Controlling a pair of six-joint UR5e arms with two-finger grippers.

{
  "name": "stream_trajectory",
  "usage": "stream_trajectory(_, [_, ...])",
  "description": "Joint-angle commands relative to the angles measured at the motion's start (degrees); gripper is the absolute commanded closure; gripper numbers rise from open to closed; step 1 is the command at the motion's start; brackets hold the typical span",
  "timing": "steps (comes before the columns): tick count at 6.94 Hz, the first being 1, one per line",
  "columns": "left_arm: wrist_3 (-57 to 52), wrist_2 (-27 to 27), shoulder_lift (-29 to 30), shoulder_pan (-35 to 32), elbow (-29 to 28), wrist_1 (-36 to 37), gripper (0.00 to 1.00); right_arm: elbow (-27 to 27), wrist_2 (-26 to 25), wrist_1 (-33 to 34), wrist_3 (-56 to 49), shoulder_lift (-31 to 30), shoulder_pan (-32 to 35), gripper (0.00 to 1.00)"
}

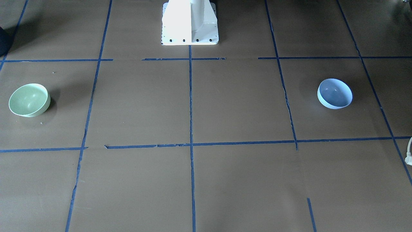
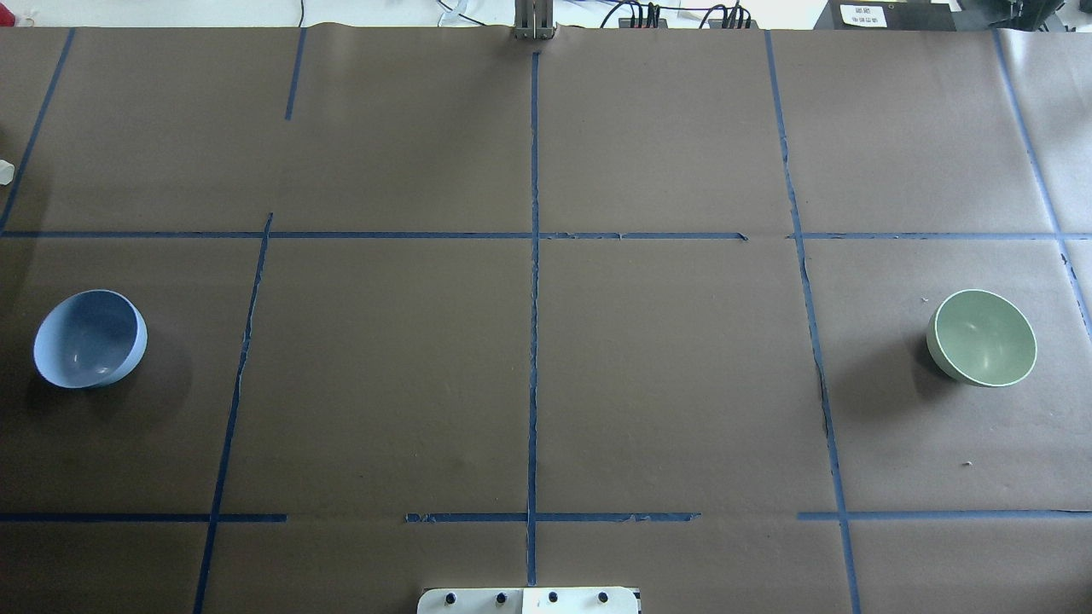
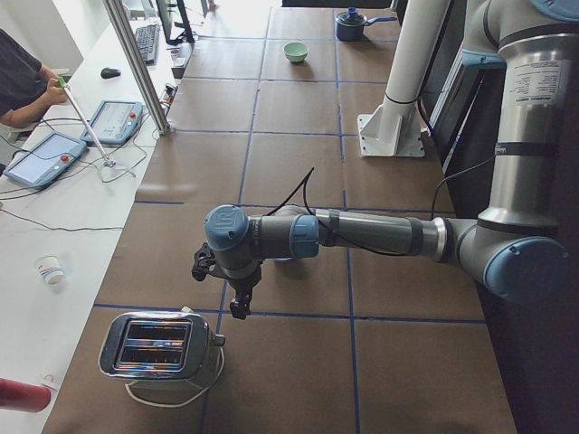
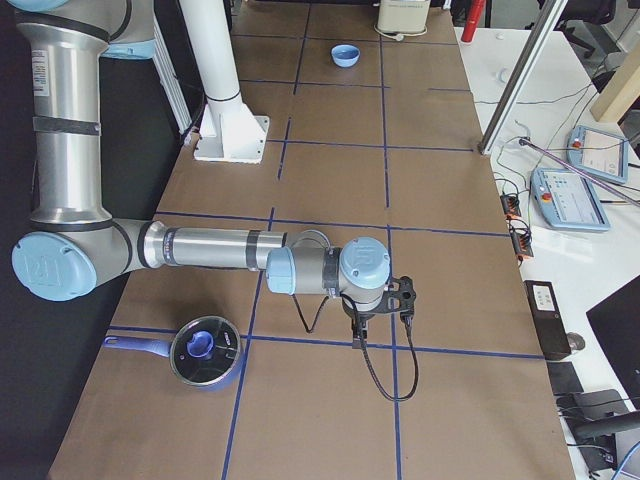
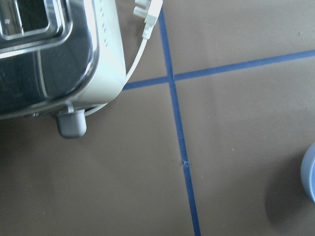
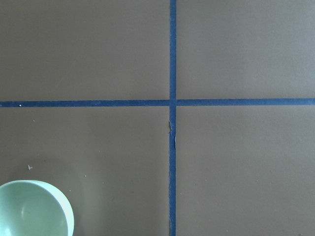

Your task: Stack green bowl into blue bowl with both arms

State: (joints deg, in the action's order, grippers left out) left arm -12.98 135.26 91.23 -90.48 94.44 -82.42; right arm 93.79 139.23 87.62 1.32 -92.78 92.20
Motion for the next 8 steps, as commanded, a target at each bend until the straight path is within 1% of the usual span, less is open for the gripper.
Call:
stream_trajectory(1, [0.15,0.01,0.96,0.21,4.31,-0.81,0.0,0.25,0.16,0.27,0.0,1.18,-0.09,0.0])
stream_trajectory(2, [3.02,0.27,1.75,0.21,5.22,-2.12,0.0,1.21,0.25,-0.08,0.09,1.54,-0.09,0.0])
stream_trajectory(3, [9.4,5.23,1.76,0.39,5.58,-2.39,0.0,1.65,0.16,-0.08,0.0,1.81,-0.09,0.0])
stream_trajectory(4, [19.38,8.5,1.76,4.39,6.19,-3.09,0.0,0.44,-0.19,0.01,0.0,1.81,-0.09,0.0])
stream_trajectory(5, [25.66,8.44,-0.16,7.74,7.06,-7.54,0.0,0.6,-0.1,-0.08,0.0,1.81,-0.09,0.0])
stream_trajectory(6, [32.42,8.44,-2.79,10.21,6.38,-15.24,0.0,0.69,-0.1,-0.08,0.0,1.72,-0.09,0.0])
stream_trajectory(7, [40.15,6.27,-5.68,13.02,6.11,-24.1,0.0,0.86,-0.02,-0.17,0.09,1.72,-0.09,0.0])
stream_trajectory(8, [47.62,2.51,-7.8,17.05,5.93,-30.98,0.0,0.78,-0.02,-0.86,0.09,1.72,-0.09,0.0])
